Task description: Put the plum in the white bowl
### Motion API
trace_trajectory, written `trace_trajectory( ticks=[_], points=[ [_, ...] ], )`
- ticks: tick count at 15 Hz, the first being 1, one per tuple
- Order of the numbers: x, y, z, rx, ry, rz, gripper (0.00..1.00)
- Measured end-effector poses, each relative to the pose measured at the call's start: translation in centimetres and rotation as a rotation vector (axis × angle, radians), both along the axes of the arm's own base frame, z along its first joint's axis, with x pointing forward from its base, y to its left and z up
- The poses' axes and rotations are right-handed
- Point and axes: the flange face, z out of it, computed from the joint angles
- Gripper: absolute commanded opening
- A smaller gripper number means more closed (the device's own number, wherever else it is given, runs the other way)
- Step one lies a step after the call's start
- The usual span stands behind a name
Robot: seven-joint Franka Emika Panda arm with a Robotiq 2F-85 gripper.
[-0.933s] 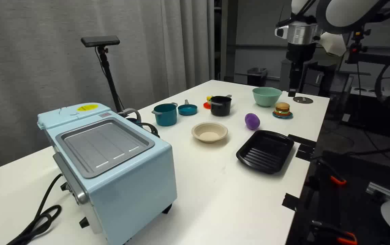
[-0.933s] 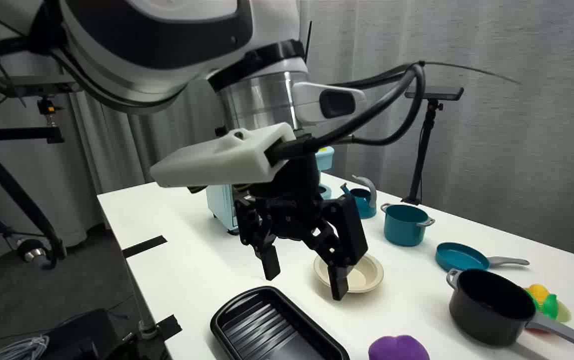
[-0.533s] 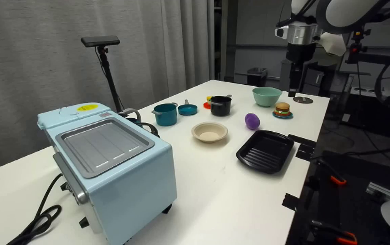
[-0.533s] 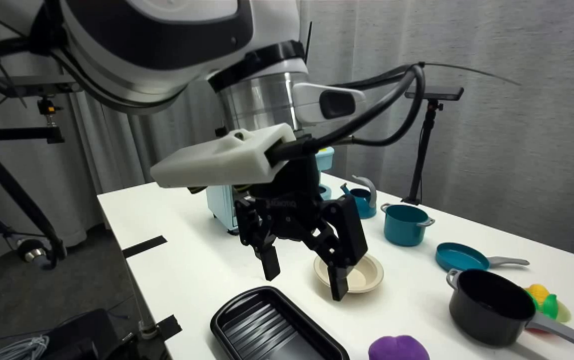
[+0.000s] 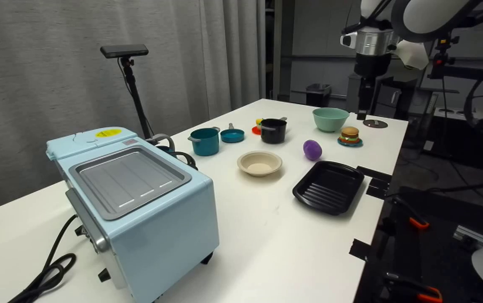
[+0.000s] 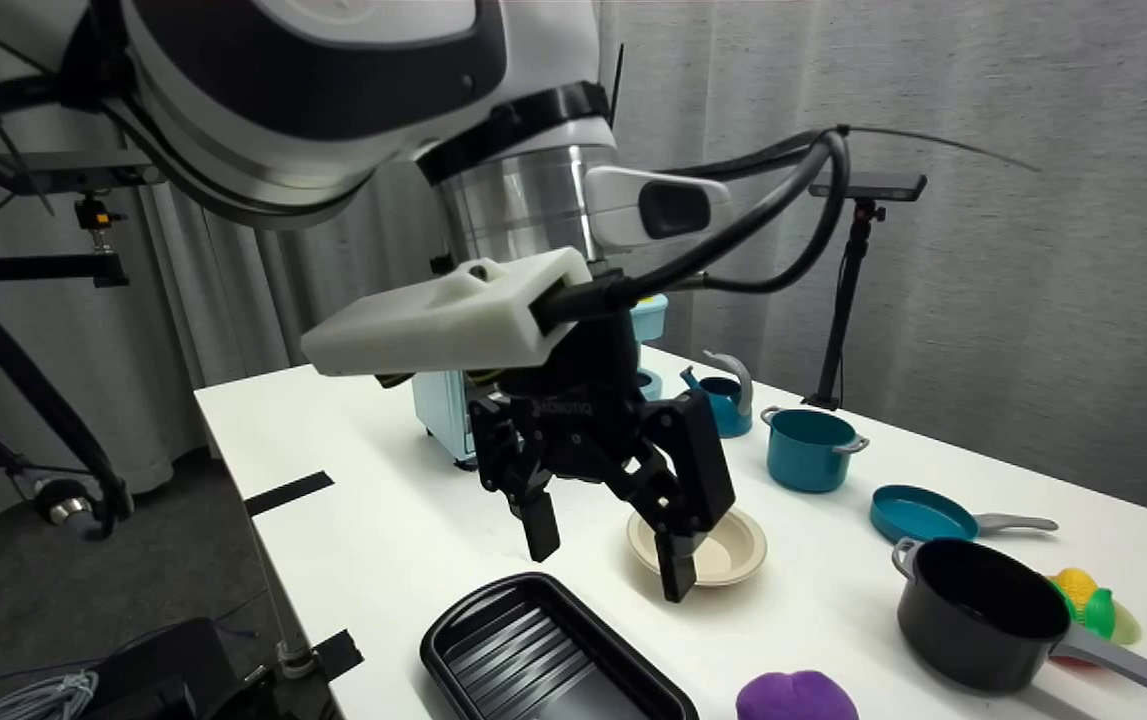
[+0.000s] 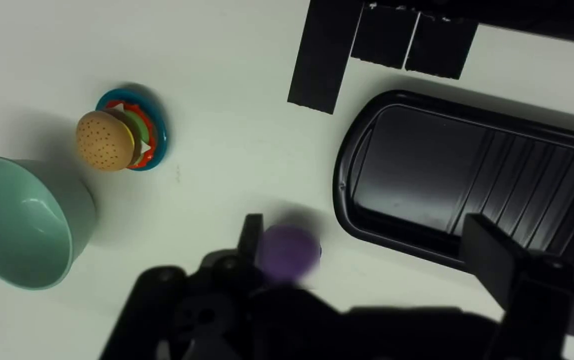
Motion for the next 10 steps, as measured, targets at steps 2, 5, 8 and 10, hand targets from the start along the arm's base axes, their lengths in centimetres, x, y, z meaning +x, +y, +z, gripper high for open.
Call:
trace_trajectory(
  ticks=[2, 5, 8, 10],
  points=[
    [0.2, -0.1, 0.1, 0.0, 0.0, -0.002, 1.0],
    [1.1, -0.5, 0.5, 0.005, -0.006, -0.013, 1.0],
    [2.9, -1.1, 0.9, 0.022, -0.014, -0.032, 1.0],
    [4.3, -1.5, 0.9, 0.041, -0.016, -0.049, 1.0]
  ],
)
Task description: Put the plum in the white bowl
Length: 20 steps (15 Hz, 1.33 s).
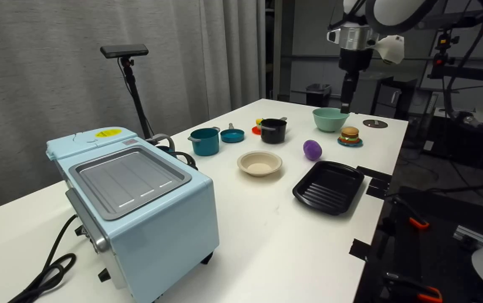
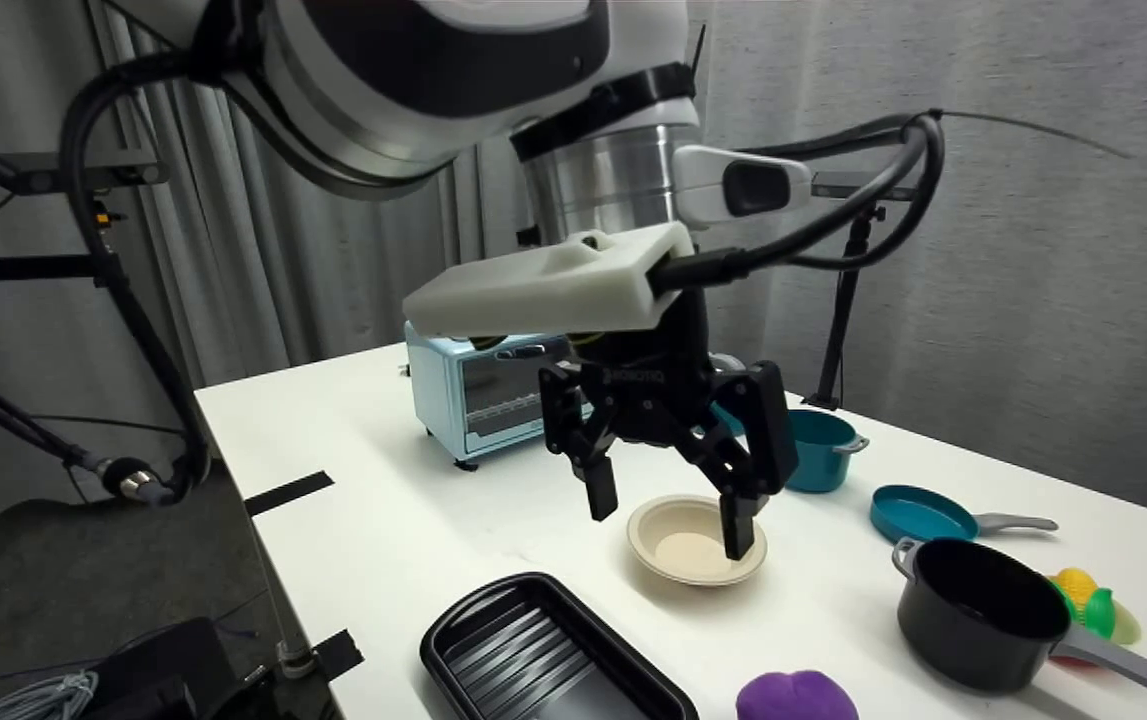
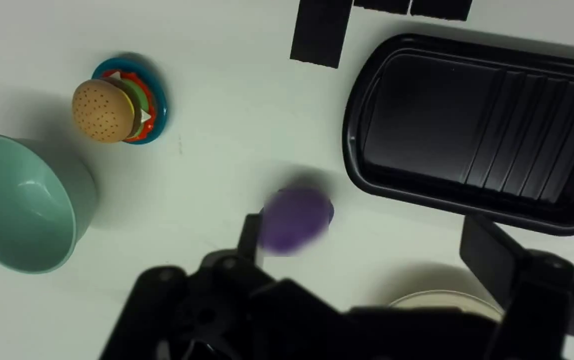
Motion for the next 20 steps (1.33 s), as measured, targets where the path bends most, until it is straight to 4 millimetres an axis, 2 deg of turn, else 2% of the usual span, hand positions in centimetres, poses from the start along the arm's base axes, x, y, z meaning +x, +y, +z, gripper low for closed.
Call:
trace_trajectory(
  ticks=[4, 9, 15, 20],
  points=[
    [3.4, -0.5, -0.9, 0.047, 0.004, -0.033, 1.0],
    [8.2, -1.0, -3.8, 0.092, 0.005, -0.064, 1.0],
    [13.3, -2.0, -9.0, 0.081, 0.053, -0.107, 1.0],
    [16.1, -2.7, -14.0, 0.061, 0.11, -0.153, 1.0]
  ],
)
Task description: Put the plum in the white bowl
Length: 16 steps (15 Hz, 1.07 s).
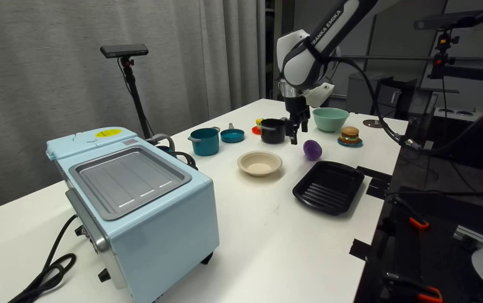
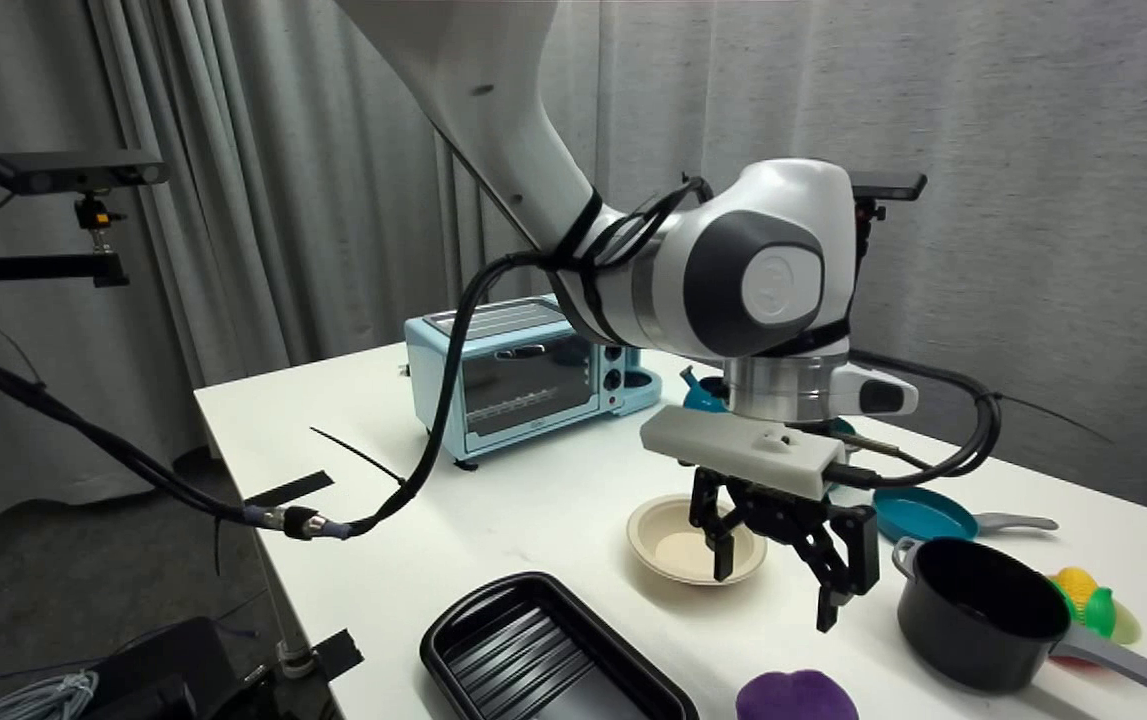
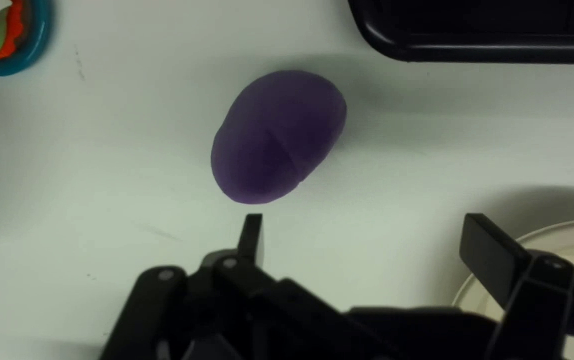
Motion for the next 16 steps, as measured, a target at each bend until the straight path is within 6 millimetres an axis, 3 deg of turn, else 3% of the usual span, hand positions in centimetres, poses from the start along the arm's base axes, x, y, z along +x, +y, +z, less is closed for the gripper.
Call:
trace_trajectory(
  ticks=[6, 11, 12, 13, 16],
  points=[
    [0.7, -1.1, -4.7, -0.064, 0.113, -0.034, 1.0],
    [0.0, -2.4, -5.9, -0.127, 0.21, -0.045, 1.0],
    [-0.1, -2.7, -6.1, -0.137, 0.225, -0.045, 0.93],
    [-0.2, -2.9, -6.4, -0.145, 0.236, -0.046, 0.74],
    [-0.4, -3.2, -7.2, -0.158, 0.259, -0.052, 0.51]
  ],
)
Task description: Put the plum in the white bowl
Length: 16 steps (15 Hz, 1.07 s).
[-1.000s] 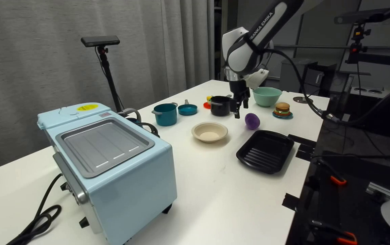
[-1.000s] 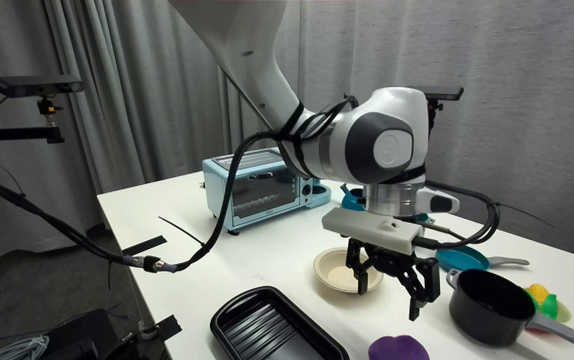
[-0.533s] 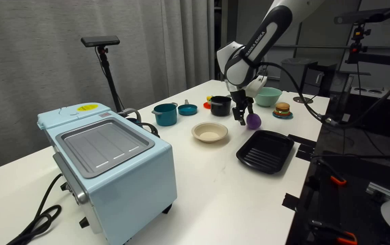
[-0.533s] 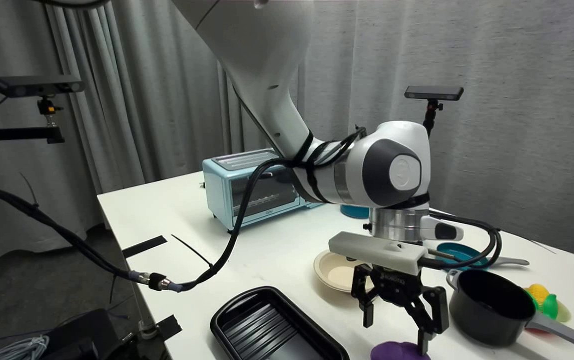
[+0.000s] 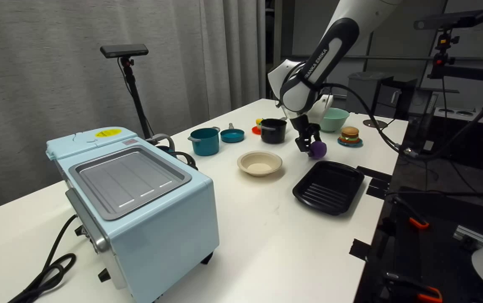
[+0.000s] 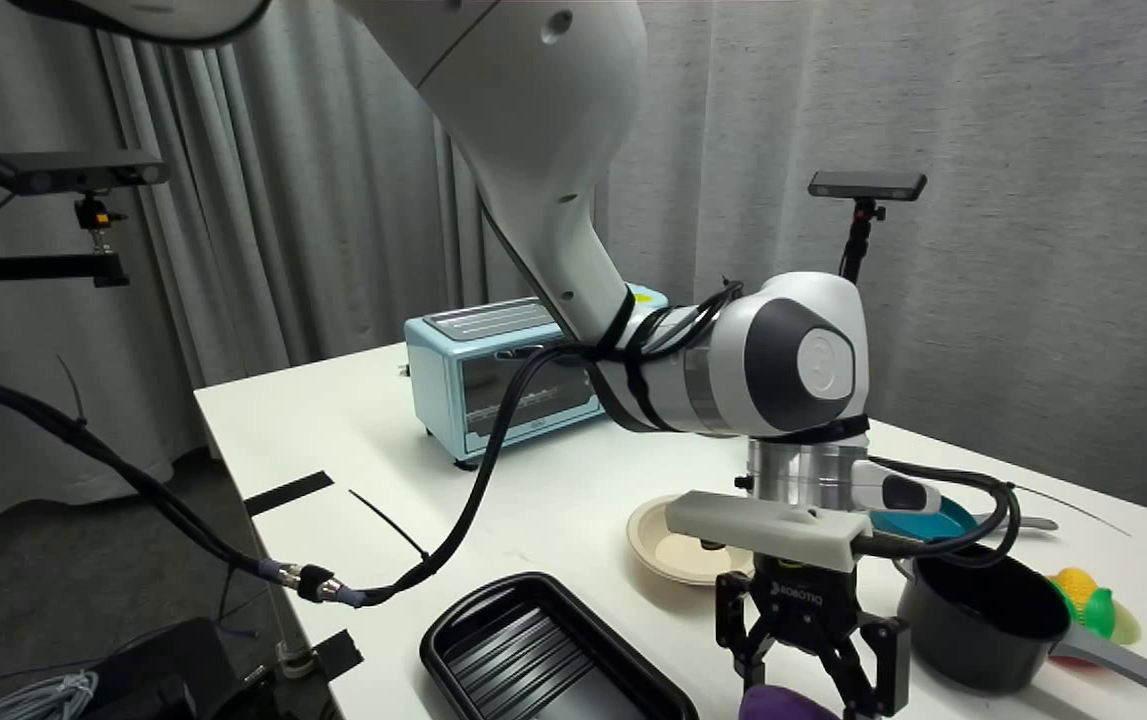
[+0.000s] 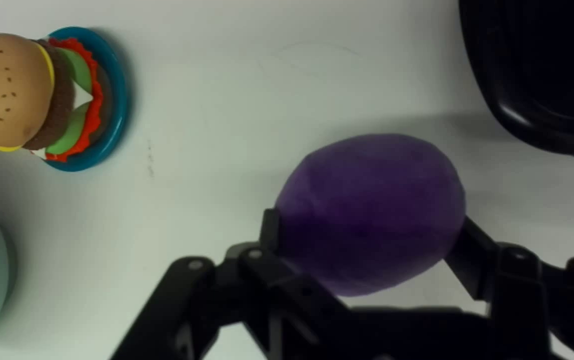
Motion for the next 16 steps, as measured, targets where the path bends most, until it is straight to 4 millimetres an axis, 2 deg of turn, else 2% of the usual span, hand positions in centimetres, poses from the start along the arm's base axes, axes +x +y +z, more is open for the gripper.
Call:
trace_trajectory(
  ticks=[4, 5, 7, 10, 13, 16],
  points=[
    [0.2, -0.2, 0.0, -0.008, -0.005, -0.009, 0.23],
    [0.4, -0.3, 0.3, -0.01, -0.013, -0.01, 0.16],
    [1.1, -0.4, 1.6, -0.018, -0.044, -0.01, 0.08],
    [2.3, -0.5, 5.4, -0.031, -0.133, -0.002, 0.04],
    [3.3, -0.2, 10.6, -0.034, -0.254, 0.002, 0.06],
    [4.4, 1.0, 15.4, -0.008, -0.392, -0.003, 0.06]
  ],
)
